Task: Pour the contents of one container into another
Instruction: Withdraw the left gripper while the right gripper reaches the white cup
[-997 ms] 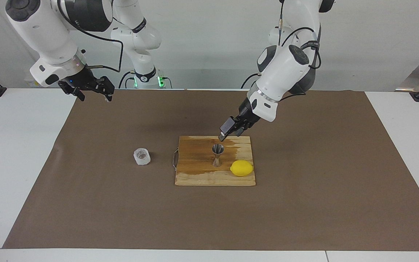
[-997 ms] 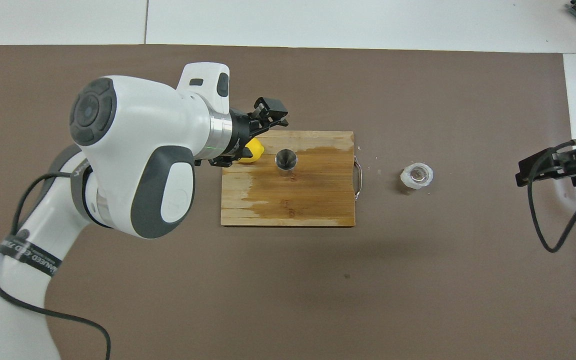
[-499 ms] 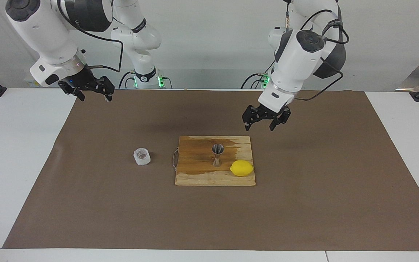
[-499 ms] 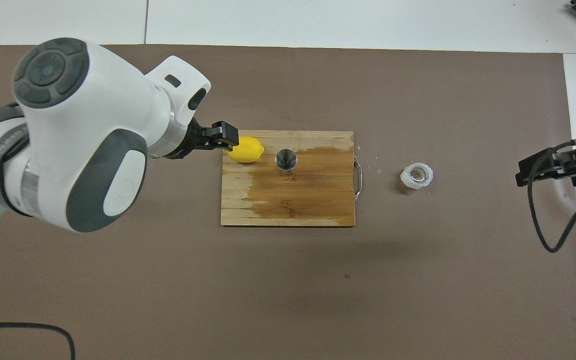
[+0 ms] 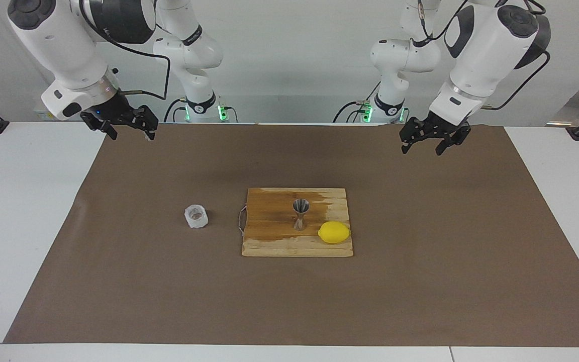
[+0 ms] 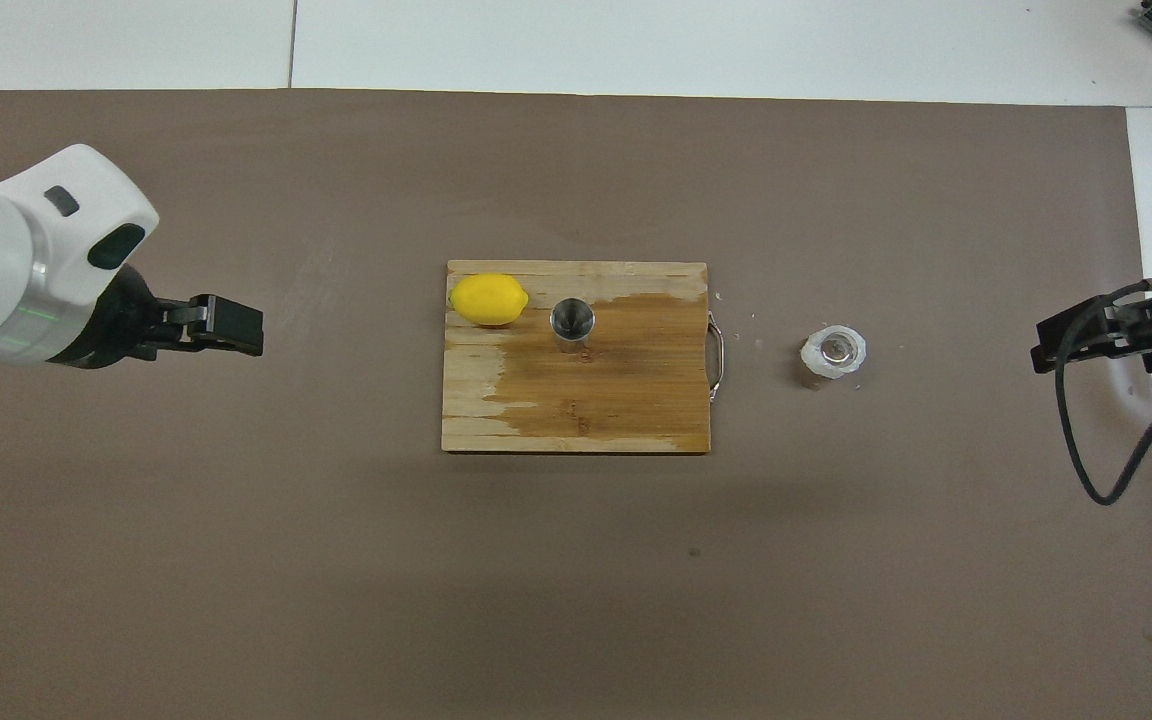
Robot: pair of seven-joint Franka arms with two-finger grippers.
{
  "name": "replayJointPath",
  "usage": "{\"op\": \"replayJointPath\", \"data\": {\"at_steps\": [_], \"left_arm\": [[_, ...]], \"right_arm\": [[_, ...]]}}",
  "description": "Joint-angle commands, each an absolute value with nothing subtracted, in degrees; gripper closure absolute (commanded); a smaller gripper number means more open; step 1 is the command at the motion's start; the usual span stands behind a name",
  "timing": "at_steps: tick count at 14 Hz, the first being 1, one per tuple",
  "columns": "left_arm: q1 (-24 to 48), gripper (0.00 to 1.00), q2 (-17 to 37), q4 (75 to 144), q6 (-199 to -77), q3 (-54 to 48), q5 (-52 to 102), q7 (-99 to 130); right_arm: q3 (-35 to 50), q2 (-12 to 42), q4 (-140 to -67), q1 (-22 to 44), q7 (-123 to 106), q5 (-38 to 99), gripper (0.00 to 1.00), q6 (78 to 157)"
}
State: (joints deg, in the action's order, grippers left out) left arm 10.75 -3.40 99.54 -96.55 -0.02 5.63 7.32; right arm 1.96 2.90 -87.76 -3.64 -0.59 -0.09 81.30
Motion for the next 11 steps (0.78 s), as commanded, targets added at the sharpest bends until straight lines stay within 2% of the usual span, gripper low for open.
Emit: {"op": "replayJointPath", "data": {"at_steps": [1,5,8,11], "left_arm": [[7.57,0.00,-5.36,100.29,-95.27,-0.62,3.96,5.01],[4.31,0.00,-3.08,93.09,-90.97,-0.62,1.07,4.22],[4.31,0.00,-1.06,88.70,-88.43,0.35,0.61,3.96],[4.31,0.00,-0.18,86.48,-85.52,0.70,0.70,3.78]], "right_arm": [[2.37,2.11,-88.42,-4.57,-1.76,1.41,0.00,81.12],[2.37,2.02,-88.50,-4.48,-2.11,1.41,0.00,80.25],[2.29,1.85,-88.85,-4.83,-14.02,1.76,0.00,80.24],[2.29,0.10,-94.63,-6.14,-29.11,3.60,0.00,87.33]]}}
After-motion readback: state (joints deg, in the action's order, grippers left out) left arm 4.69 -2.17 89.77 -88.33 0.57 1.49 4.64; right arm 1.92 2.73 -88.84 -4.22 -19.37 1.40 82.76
